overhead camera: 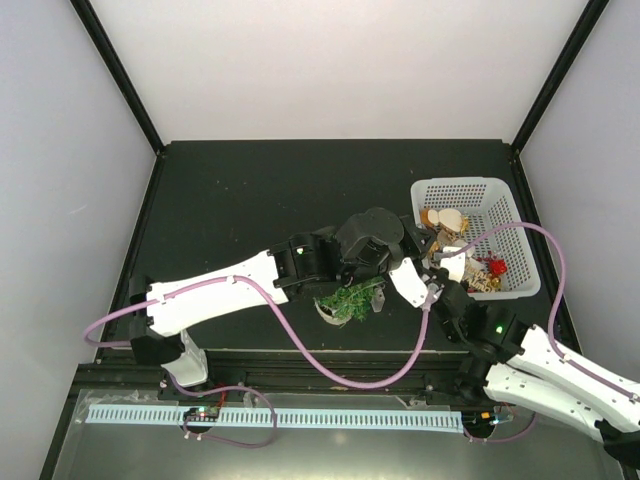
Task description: Decorate the small christmas tree
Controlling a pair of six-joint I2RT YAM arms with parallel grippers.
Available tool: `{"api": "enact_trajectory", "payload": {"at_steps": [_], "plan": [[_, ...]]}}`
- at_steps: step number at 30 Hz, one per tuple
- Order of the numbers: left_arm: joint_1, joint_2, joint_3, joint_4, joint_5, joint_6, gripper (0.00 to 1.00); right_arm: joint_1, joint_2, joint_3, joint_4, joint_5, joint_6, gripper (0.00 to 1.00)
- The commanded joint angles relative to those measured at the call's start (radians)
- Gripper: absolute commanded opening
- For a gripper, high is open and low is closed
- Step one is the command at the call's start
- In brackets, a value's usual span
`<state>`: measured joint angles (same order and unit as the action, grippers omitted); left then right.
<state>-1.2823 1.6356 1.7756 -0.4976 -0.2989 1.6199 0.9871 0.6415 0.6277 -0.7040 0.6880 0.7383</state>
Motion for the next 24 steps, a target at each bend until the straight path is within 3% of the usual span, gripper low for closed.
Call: {"api": "enact_trajectory", "payload": {"at_steps": [1, 24], "plan": [[0.132, 0.023, -0.018, 0.129, -0.166, 0.024, 0.04, 0.028, -0.019, 0.007, 0.046, 0.007, 0.005, 0.24], [0.293, 0.037, 0.016, -0.030, -0.167, -0.075, 0.02, 0.027, -0.061, -0.005, 0.073, 0.011, 0.012, 0.22]]}}
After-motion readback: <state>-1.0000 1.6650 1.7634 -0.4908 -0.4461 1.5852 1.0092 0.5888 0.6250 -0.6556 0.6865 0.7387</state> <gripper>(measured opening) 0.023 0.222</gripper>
